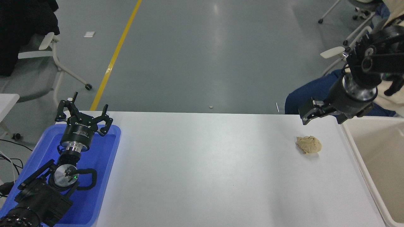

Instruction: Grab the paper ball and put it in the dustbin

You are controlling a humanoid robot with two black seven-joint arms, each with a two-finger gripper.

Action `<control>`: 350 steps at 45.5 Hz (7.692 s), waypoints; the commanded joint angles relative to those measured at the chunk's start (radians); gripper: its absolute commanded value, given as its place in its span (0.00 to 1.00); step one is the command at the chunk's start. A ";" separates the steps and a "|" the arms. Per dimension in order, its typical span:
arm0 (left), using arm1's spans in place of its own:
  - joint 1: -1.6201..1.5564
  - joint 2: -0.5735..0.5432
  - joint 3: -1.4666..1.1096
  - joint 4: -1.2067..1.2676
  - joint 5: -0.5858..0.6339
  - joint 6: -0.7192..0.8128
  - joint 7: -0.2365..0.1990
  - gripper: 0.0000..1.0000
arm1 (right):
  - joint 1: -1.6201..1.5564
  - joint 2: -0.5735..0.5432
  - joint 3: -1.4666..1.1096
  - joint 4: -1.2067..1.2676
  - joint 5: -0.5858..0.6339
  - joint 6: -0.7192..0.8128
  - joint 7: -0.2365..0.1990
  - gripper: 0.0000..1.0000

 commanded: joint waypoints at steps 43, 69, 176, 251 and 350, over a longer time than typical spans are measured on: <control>0.000 0.000 0.000 0.000 -0.001 -0.002 0.000 1.00 | -0.818 0.174 0.162 -0.656 -0.003 -0.579 0.000 1.00; 0.000 0.000 0.000 0.000 0.001 -0.002 -0.002 1.00 | -0.890 0.222 0.207 -0.728 -0.003 -0.619 -0.006 0.99; 0.000 0.000 0.000 0.000 -0.001 -0.002 0.000 1.00 | -0.275 -0.037 -0.026 0.037 0.001 -0.339 -0.006 0.00; 0.000 0.000 0.000 0.000 0.001 0.001 0.000 1.00 | 0.722 -0.255 -0.511 0.278 -0.017 0.266 0.000 0.00; 0.000 0.000 0.000 0.000 0.001 0.001 0.000 1.00 | -1.215 -0.120 0.589 -1.100 -0.100 -0.449 -0.006 0.00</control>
